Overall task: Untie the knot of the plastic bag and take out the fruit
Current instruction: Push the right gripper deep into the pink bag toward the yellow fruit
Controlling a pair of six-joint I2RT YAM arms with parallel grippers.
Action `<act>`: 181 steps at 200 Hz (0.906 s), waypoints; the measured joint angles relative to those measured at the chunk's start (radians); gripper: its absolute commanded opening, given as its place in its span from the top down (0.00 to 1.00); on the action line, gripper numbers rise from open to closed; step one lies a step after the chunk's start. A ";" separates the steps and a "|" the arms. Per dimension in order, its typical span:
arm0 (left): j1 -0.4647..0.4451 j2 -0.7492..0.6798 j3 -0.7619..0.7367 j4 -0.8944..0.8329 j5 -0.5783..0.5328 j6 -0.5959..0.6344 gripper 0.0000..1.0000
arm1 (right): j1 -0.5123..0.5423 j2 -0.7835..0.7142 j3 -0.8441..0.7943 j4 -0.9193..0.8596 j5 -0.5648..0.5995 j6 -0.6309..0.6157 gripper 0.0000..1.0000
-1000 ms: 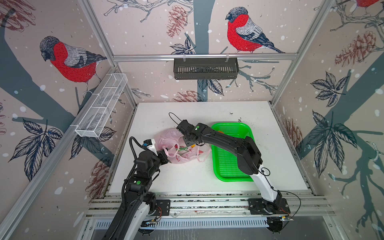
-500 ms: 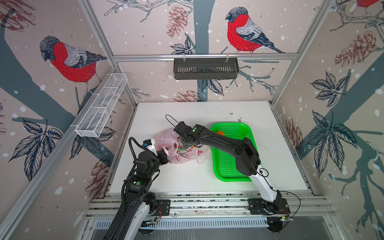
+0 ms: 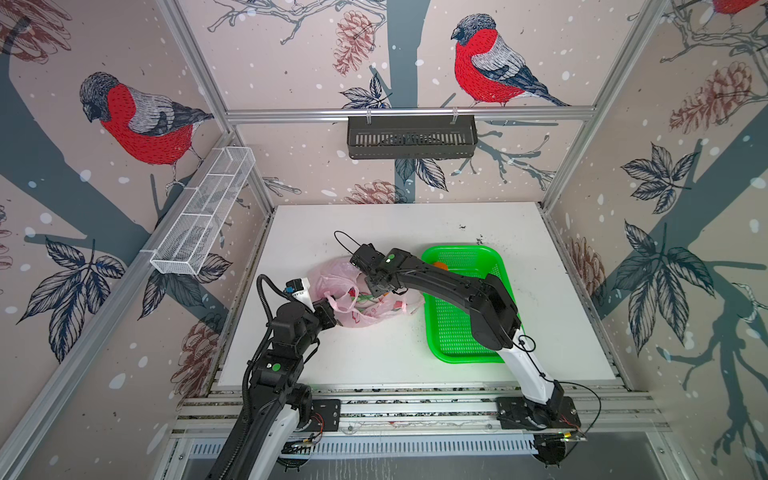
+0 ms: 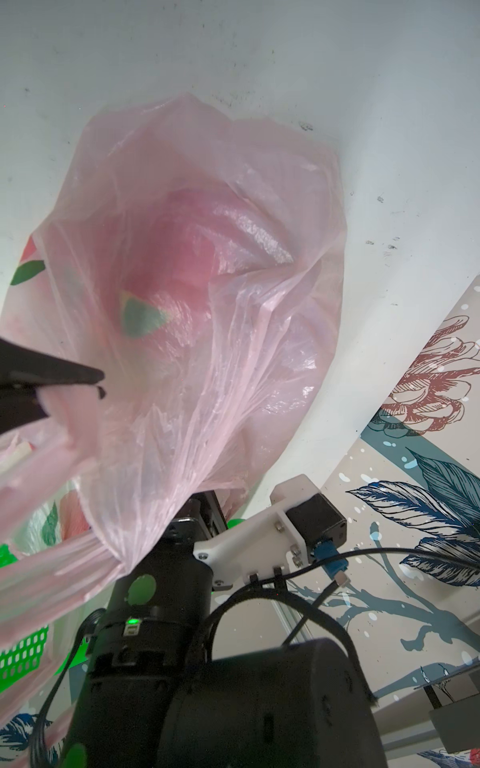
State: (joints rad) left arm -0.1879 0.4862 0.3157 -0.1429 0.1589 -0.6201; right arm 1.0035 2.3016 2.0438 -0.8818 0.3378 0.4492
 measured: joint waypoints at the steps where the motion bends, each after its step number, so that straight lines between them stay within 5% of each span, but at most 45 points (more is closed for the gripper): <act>1: 0.000 0.000 0.000 0.000 0.000 0.000 1.00 | 0.000 0.000 0.000 0.000 0.000 0.000 0.32; 181: 0.000 0.003 -0.002 0.000 -0.003 0.000 1.00 | -0.026 0.028 -0.048 0.056 -0.043 0.026 0.14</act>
State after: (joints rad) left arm -0.1879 0.4892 0.3141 -0.1429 0.1558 -0.6197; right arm 0.9779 2.3295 1.9961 -0.8261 0.2951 0.4751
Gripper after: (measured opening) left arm 0.048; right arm 0.847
